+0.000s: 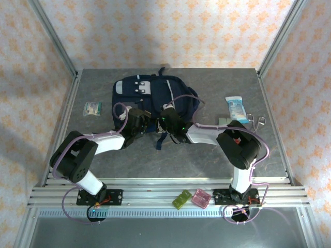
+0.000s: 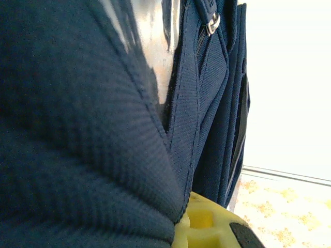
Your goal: Pack the student bag
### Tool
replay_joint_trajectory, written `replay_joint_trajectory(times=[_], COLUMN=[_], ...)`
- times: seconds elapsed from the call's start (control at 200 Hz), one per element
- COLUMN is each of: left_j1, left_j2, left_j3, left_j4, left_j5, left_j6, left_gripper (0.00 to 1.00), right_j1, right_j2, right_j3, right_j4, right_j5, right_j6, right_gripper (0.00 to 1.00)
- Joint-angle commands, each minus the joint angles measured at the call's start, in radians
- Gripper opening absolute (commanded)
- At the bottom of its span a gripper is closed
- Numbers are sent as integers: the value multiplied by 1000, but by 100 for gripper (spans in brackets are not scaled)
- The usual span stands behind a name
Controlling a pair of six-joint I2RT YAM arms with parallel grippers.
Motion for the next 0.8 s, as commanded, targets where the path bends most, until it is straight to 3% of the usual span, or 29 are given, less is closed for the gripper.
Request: replay_joint_trajectory(times=[0.0,0.415,0.596,0.796], left_j1=[2,49,63,149], left_j2=[-56,-133,-126,-77], left_j3=[-8,-63,7,106], left_j4=[83,-10,-100,-185], left_j5=[56,112,152,215], left_j6=[26,156,290,415], left_gripper=[0,0,0,0], right_j1=[-5,-189,-181,-54], right_j2=[-16,-186,-257,-346], right_j3=[24,-150,-195,-228], right_j4=[-52,-191,-224,-246], right_j5=[60,140,125,77], right_j6=[-2,-75,-107,-102], right_gripper=[0,0,0,0])
